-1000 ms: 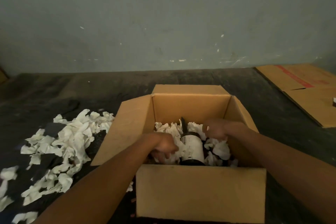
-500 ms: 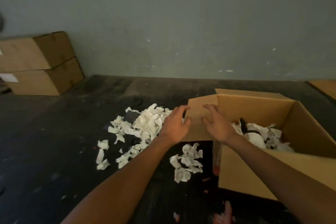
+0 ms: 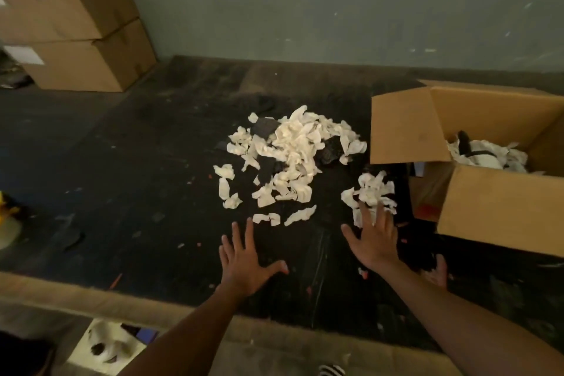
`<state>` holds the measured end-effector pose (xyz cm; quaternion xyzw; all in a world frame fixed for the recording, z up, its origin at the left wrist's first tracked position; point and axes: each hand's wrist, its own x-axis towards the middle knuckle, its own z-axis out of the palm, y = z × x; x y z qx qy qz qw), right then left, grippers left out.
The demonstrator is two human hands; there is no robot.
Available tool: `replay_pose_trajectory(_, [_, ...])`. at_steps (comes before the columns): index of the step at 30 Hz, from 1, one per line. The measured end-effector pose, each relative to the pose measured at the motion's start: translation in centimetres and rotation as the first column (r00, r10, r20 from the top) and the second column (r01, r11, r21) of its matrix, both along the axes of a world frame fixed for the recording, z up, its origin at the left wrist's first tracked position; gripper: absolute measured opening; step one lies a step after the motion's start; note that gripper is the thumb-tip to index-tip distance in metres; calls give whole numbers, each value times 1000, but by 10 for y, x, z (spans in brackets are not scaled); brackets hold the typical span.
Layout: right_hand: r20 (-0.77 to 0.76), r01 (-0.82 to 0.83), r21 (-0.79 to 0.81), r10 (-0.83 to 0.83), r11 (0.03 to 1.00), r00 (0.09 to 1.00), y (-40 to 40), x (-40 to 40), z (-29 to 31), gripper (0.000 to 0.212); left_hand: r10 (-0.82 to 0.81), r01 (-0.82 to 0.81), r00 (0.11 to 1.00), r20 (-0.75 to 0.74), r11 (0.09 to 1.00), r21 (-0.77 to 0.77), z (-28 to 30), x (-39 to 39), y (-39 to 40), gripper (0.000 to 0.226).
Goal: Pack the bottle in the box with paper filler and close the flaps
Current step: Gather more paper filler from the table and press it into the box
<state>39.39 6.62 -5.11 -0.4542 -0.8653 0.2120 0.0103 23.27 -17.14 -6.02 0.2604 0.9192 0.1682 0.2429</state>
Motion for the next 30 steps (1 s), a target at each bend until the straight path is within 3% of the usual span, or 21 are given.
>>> replay_pose_trajectory(4, [34, 127, 56, -129, 990, 991, 29, 12, -23, 79, 7, -12, 988, -152, 999, -31, -20, -11, 2, 137])
replay_pose_trajectory(11, [-31, 161, 41, -160, 986, 987, 61, -53, -38, 78, 54, -67, 977, -208, 996, -57, -23, -77, 33, 129])
replay_pose_trajectory(15, [-39, 50, 30, -48, 998, 998, 67, -94, -40, 72, -12, -11, 975, -223, 995, -101, -24, -119, 53, 120])
replay_pose_trajectory(18, [-66, -99, -1, 98, 995, 993, 59, -125, -39, 67, -135, 118, 965, -223, 989, -89, -23, -136, 74, 105])
replay_pose_trajectory(20, [-182, -196, -39, 186, 980, 966, 53, -144, -36, 61, -231, 227, 944, -237, 973, -46, -20, -142, 88, 91])
replay_pose_trajectory(22, [-353, -224, 37, 222, 974, 909, 53, -159, -29, 52, -271, 294, 918, -290, 955, 36, -13, -150, 100, 80])
replay_pose_trajectory(26, [-498, 125, 233, 8, 964, 867, 79, -174, -9, 38, -148, 247, 882, -447, 954, 172, -6, -182, 113, 73])
replay_pose_trajectory(30, [-309, 492, 60, -452, 869, 837, 125, -183, -10, 55, 3, 63, 942, -335, 980, 188, -4, -238, 130, 82])
